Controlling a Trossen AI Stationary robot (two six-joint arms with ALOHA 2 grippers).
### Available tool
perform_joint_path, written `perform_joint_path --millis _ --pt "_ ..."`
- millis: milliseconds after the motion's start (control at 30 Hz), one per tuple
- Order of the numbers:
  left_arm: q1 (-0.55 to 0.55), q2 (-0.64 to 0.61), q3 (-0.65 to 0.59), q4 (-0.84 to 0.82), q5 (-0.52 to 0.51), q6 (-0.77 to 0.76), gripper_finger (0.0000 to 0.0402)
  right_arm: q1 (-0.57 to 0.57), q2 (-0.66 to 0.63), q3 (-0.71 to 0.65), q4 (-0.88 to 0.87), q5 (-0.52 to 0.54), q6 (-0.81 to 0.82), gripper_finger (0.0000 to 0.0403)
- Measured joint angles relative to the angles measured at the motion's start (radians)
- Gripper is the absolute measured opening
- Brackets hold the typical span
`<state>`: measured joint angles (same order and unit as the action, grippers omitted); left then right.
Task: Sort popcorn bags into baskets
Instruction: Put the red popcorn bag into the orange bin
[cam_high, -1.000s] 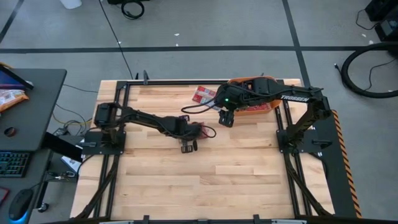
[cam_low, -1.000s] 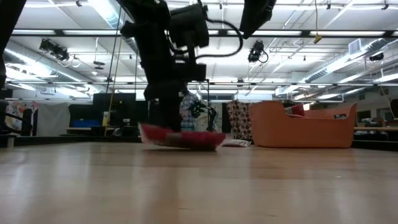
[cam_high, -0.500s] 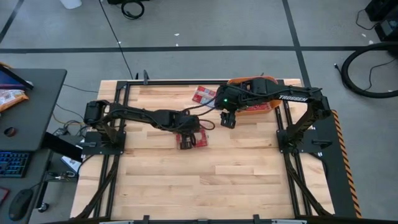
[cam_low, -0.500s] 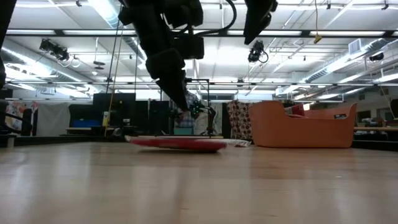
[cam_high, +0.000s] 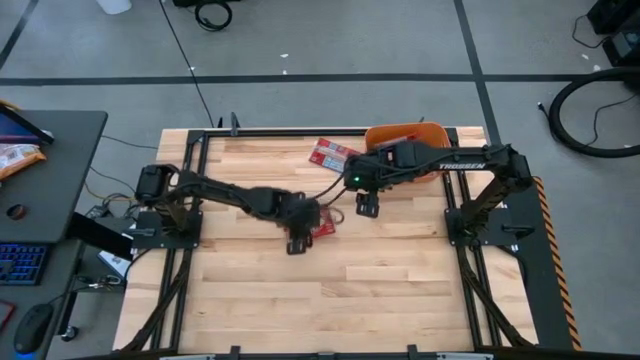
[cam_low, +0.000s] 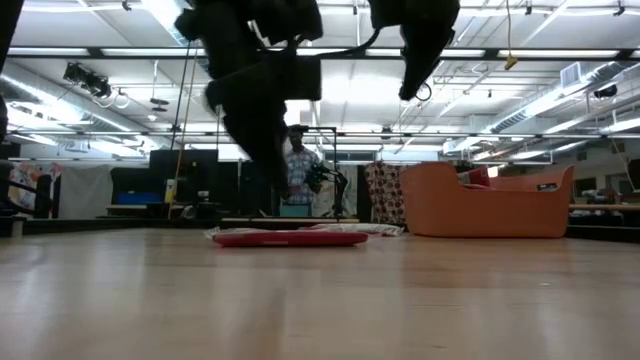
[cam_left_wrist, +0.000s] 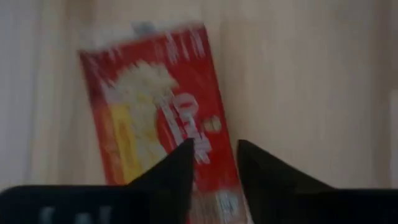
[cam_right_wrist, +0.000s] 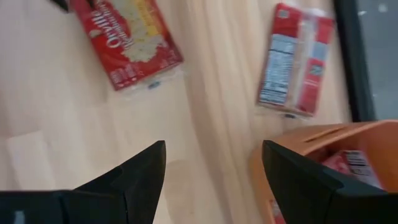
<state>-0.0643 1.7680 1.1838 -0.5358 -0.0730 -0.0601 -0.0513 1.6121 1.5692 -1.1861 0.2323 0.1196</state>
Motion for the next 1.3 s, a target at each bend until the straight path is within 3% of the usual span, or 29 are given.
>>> perform_joint_path --millis 167,300,533,767,1300 --pt "-0.063 0.001 -0.075 -0.023 -0.094 -0.024 0.0205 0.0 -0.054 0.001 -0.003 0.06 0.035 0.0269" --pt "-0.098 0.001 -0.139 -0.018 -0.125 -0.036 0.0237 0.0 -0.095 0.002 -0.001 0.064 0.058 0.0269" --pt "-0.168 0.001 -0.203 -0.02 -0.227 0.053 0.0234 0.003 -0.121 0.002 0.026 0.058 0.117 0.0269" --pt "-0.243 0.003 -0.218 -0.016 -0.495 0.309 0.0225 0.041 -0.121 0.002 0.022 0.021 0.165 0.0269" --pt "-0.183 0.003 -0.262 0.121 -0.463 0.684 0.0223 0.065 -0.121 0.002 0.026 0.026 0.176 0.0269"
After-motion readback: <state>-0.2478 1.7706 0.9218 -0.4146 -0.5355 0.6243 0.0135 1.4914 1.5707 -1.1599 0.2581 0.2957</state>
